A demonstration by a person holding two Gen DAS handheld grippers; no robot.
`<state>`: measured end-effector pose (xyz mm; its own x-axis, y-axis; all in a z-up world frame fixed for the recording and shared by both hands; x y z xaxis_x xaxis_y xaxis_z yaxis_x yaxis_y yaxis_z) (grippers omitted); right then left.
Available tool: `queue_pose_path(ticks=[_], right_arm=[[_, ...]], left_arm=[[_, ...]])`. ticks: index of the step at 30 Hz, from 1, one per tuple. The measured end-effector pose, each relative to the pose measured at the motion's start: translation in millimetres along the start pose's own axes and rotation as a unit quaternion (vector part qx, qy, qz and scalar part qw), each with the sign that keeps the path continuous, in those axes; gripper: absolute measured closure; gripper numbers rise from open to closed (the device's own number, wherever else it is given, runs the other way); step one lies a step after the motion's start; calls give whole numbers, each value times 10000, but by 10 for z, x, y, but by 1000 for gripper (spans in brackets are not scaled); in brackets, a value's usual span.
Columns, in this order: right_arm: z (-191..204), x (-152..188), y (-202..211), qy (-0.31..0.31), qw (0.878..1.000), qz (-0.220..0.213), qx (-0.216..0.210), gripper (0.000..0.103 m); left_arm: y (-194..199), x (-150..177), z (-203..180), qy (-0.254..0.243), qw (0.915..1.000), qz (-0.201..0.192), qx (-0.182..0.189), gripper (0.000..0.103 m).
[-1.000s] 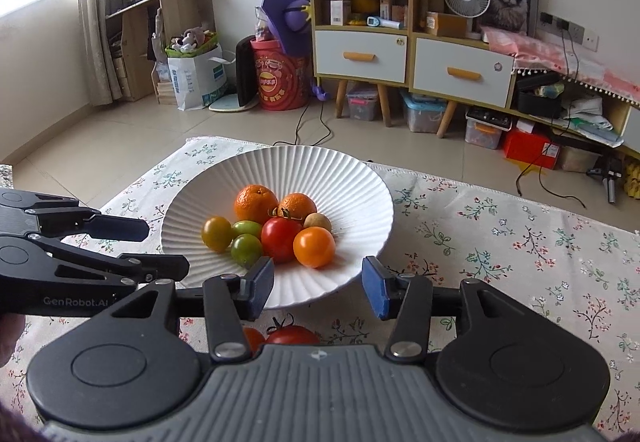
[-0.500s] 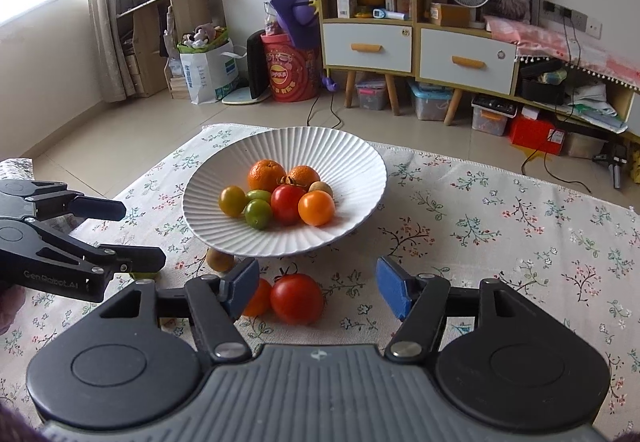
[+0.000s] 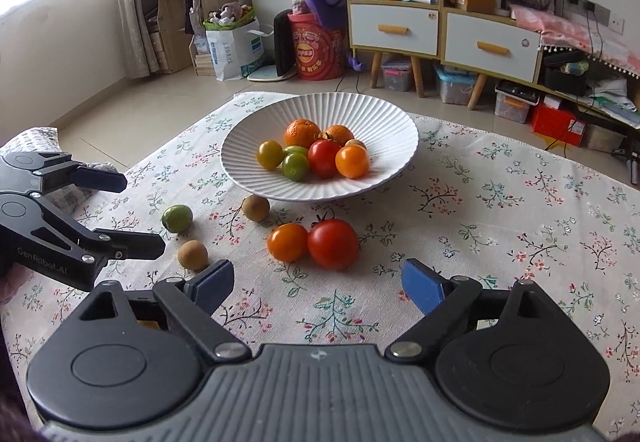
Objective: Organize fruits
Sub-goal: 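Withdraw both tools from the plate back over the table, then grasp a small tan fruit with the left tool while the right tool grasps a brown kiwi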
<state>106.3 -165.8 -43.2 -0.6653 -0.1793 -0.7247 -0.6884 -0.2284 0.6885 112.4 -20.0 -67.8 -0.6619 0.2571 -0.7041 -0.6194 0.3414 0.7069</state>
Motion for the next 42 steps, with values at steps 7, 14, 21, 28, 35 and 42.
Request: queue_pose_path(ticks=[7,14,21,28,35,42], right_arm=[[122,103,13,98,9999,96,-88,9],[214,179,28,246,9995,141,-125,6],[285,244,10,350,9991,219,-116,5],[331,286,-45,448,9985,303,-94,5],[358,259,-76,484,9983,307,-58,5],[394,264,-116,525,9980,339,-32,5]], left_arm=[[57,122,-33,-79,9999,90,48,3],[95,272,-86,-267,9994,177,110,3],[70,414,-157,-330,9986,350,207,3],[-27,575,-324,-500,9963,589,383,3],[-93,629,-424,-389,9943,712,694,22],[-75,625,-410,-237,9942,697,786,49]])
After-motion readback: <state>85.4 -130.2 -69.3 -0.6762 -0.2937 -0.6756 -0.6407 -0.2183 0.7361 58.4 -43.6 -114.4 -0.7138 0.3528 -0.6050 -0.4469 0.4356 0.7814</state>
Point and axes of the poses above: each gripper's, at about its wrist camera, not at the fingertips, and y roughly against the way its jaws point, z to its left, x to its underside, the point moved 10 cm from there along -y, roughly the way its jaws point, and after that the axes turned 7 degrees about x, right-handed, at the moved point
